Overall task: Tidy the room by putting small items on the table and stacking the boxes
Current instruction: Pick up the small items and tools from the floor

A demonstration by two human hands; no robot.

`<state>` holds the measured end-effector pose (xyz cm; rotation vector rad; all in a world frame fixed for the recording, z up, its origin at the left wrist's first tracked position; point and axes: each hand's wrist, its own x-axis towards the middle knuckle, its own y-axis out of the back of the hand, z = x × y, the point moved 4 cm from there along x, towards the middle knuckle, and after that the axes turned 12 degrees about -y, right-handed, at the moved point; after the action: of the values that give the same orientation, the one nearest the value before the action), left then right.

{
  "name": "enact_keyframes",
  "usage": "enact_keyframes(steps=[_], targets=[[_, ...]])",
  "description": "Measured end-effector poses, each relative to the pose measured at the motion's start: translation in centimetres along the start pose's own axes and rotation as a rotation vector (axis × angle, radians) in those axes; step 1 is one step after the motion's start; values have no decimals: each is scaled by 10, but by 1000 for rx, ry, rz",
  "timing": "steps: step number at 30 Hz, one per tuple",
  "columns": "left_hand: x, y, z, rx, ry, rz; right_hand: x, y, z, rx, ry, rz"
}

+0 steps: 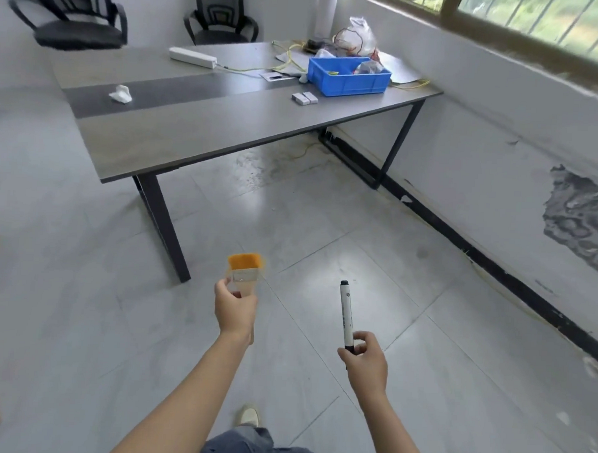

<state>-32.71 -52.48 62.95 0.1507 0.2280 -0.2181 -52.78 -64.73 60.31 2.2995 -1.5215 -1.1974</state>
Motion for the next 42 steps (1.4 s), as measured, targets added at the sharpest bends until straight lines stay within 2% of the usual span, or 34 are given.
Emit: enact_keyframes(steps=[6, 11, 19, 24, 29, 35, 42], targets=[[50, -20, -1, 34, 85, 44, 33, -29, -24, -107, -7, -88], [83, -33, -5, 73, 127, 94, 81, -36, -51, -101, -51, -117], [155, -98, 23, 122, 76, 261, 198, -52, -141, -115, 18, -249], [198, -182, 56, 107, 12, 296, 287, -22, -217, -66, 74, -223], [223, -242, 70, 97, 6, 288, 347, -5, -253, -42, 68, -216], [253, -260, 73, 123, 56, 362, 388, -19, -266, -150, 43, -288], [335, -286, 89, 105, 55, 399, 442, -51, -333, -221, 95, -279]])
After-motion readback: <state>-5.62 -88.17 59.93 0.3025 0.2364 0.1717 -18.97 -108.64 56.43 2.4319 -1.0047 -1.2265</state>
